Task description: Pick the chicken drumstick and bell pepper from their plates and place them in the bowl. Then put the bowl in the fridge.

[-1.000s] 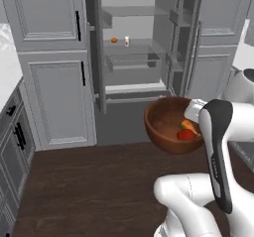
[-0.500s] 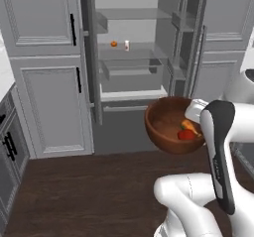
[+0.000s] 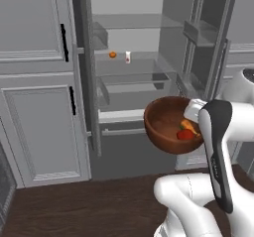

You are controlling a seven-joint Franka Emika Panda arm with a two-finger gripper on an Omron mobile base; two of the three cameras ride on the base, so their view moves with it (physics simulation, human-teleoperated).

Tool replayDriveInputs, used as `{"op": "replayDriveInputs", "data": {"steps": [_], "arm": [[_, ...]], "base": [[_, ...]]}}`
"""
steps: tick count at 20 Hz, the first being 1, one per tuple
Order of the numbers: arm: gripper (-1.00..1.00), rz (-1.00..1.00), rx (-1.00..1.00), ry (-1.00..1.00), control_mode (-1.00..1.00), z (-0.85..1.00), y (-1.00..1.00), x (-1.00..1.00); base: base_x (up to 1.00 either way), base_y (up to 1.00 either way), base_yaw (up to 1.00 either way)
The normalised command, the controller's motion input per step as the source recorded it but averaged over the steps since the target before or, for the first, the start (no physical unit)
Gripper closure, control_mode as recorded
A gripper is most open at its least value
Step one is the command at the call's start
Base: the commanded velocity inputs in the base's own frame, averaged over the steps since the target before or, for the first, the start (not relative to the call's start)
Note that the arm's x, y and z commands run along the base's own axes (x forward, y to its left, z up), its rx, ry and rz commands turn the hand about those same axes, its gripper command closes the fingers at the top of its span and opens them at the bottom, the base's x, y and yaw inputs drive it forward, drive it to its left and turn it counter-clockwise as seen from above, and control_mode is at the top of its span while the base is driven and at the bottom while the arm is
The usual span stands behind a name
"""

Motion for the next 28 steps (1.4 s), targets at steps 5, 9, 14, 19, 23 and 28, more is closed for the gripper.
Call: {"op": "replayDriveInputs", "data": {"steps": [5,9,14,19,23,28], "arm": [[1.0,0.0,0.0,0.0,1.0,0.0,0.0,0.0],[1.0,0.0,0.0,0.0,1.0,0.0,0.0,0.0],[1.0,0.0,0.0,0.0,1.0,0.0,0.0,0.0],[1.0,0.0,0.0,0.0,1.0,0.0,0.0,0.0],[1.0,0.0,0.0,0.0,1.0,0.0,0.0,0.0],[1.0,0.0,0.0,0.0,1.0,0.0,0.0,0.0]], "base": [[0.64,0.05,-0.29],[0.32,0.25,-0.17],[0.42,0.11,0.0],[0.68,0.25,0.01],[0.71,0.09,0.0],[0.77,0.0,0.0]]}}
